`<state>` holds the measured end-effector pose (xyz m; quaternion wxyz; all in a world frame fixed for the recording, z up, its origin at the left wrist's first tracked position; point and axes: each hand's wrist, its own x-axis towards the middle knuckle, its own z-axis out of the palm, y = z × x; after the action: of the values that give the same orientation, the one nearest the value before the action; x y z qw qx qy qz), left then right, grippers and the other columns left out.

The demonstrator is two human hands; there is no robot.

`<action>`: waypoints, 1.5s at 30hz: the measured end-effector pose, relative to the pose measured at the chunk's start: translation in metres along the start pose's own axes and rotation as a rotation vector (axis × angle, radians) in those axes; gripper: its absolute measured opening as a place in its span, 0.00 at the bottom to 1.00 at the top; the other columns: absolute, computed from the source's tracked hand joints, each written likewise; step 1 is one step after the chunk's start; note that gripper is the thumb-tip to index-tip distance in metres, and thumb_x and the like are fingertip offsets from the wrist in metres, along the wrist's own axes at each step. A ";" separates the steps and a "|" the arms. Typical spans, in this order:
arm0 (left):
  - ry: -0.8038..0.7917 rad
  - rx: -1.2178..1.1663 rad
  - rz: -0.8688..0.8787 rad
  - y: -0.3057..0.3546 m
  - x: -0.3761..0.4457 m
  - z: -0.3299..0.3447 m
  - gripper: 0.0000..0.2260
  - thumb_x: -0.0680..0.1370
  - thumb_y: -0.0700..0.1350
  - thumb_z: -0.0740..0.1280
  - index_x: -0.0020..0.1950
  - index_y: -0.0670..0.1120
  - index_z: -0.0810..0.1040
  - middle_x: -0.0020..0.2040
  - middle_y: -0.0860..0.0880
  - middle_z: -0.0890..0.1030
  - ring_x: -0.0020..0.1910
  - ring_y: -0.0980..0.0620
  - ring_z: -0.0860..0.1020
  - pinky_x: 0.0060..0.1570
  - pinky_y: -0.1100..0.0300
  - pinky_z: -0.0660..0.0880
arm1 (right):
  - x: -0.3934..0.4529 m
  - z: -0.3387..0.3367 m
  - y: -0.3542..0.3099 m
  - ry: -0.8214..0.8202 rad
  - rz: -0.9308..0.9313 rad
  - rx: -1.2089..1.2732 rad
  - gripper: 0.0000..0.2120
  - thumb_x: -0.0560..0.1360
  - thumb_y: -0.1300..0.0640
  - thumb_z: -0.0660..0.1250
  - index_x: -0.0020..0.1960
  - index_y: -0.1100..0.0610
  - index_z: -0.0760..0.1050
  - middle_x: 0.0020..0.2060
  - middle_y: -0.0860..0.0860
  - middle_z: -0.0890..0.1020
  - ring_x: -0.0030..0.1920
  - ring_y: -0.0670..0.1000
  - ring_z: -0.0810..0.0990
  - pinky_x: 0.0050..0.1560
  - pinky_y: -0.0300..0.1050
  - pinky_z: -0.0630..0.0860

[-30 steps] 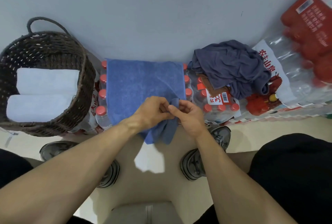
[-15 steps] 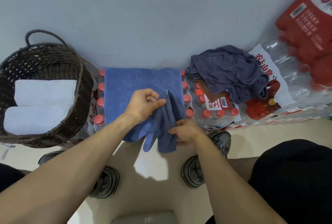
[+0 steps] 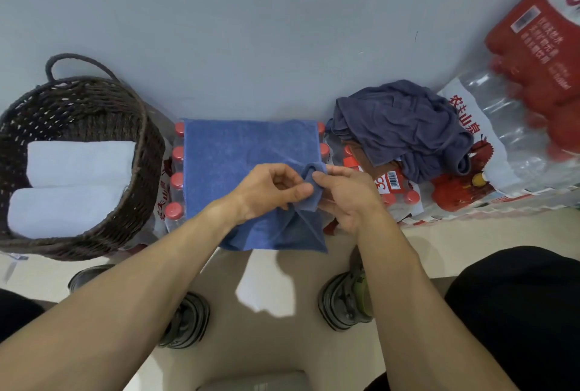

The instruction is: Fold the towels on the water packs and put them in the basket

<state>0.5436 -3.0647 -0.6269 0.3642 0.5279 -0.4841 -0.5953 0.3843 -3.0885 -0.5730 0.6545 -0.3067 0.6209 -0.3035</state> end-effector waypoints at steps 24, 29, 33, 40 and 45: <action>-0.189 -0.098 -0.232 0.030 -0.001 -0.036 0.32 0.71 0.68 0.68 0.53 0.38 0.81 0.51 0.42 0.84 0.51 0.44 0.83 0.54 0.53 0.79 | 0.024 0.000 0.007 -0.012 -0.587 -0.487 0.05 0.74 0.52 0.73 0.42 0.50 0.79 0.39 0.47 0.83 0.41 0.45 0.81 0.44 0.36 0.76; -0.430 0.070 -0.239 0.028 -0.012 -0.071 0.19 0.67 0.63 0.75 0.43 0.48 0.84 0.46 0.48 0.85 0.47 0.51 0.83 0.49 0.62 0.78 | 0.038 -0.015 0.013 0.152 -0.543 -0.415 0.11 0.77 0.45 0.68 0.41 0.51 0.76 0.27 0.39 0.77 0.31 0.38 0.73 0.41 0.43 0.75; -0.507 0.266 -0.369 0.029 -0.020 -0.093 0.17 0.66 0.61 0.76 0.41 0.48 0.86 0.44 0.50 0.86 0.47 0.54 0.83 0.49 0.65 0.75 | 0.044 -0.017 0.020 0.245 -0.542 -0.461 0.17 0.78 0.44 0.66 0.38 0.56 0.76 0.37 0.58 0.81 0.35 0.45 0.75 0.42 0.45 0.75; -0.204 0.635 -0.517 0.031 -0.027 -0.132 0.19 0.67 0.65 0.72 0.33 0.49 0.85 0.36 0.54 0.84 0.40 0.56 0.81 0.49 0.58 0.75 | 0.057 -0.023 0.027 0.323 -0.280 -0.236 0.28 0.76 0.38 0.64 0.43 0.65 0.78 0.36 0.53 0.78 0.41 0.52 0.76 0.48 0.53 0.77; 0.018 0.342 -0.517 0.031 -0.029 -0.145 0.33 0.70 0.61 0.71 0.53 0.29 0.77 0.44 0.32 0.80 0.39 0.42 0.78 0.46 0.47 0.77 | 0.069 -0.024 0.021 0.320 -0.171 -0.054 0.18 0.74 0.41 0.70 0.37 0.56 0.80 0.42 0.56 0.85 0.48 0.59 0.83 0.55 0.61 0.80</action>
<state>0.6884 -3.0736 -0.5855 0.1108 0.6924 -0.4237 -0.5734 0.3635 -3.1296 -0.6342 0.5106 -0.3236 0.6966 -0.3865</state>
